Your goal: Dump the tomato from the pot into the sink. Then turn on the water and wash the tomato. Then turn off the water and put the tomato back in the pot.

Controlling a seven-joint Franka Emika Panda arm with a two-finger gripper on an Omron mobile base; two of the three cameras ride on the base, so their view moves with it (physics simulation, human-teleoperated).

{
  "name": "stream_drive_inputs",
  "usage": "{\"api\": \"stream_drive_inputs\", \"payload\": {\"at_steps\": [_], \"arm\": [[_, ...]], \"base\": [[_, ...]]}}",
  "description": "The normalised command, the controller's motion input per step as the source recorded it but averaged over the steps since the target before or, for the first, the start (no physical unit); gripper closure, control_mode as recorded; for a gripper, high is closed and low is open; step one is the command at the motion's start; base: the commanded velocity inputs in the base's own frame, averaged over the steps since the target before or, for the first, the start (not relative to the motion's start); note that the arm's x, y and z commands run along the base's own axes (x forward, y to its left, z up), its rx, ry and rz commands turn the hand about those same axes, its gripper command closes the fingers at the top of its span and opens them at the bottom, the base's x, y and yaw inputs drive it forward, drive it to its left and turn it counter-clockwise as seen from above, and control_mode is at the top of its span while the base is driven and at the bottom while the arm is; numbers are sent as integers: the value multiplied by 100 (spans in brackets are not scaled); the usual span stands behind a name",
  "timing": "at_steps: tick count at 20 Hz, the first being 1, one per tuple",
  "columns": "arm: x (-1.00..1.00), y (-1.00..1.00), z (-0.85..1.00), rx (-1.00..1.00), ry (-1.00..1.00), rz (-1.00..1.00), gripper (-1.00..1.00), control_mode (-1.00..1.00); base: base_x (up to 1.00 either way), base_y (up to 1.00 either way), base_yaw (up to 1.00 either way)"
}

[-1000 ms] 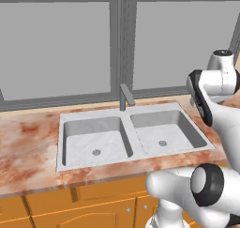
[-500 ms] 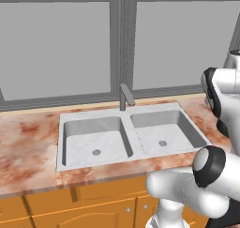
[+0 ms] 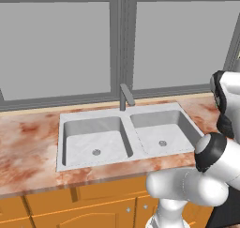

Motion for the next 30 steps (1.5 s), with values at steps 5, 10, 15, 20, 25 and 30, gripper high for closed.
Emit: {"api": "stream_drive_inputs", "payload": {"at_steps": [5, 10, 15, 20, 25, 30], "arm": [[1, -14, -49, 0, 0, 5, -100, -100], [4, -20, -39, 0, 0, 11, -100, -100], [11, -15, -39, -2, 0, 14, -100, -100], [17, -9, -24, 0, 1, 15, -100, -100], [5, -29, -20, 0, 4, 11, -100, -100], [16, -24, -17, 0, 3, 7, -100, -100]], "base": [[0, 0, 0], [0, 0, 0], [0, 0, 0], [0, 0, 0], [0, 0, 0], [0, 0, 0]]}}
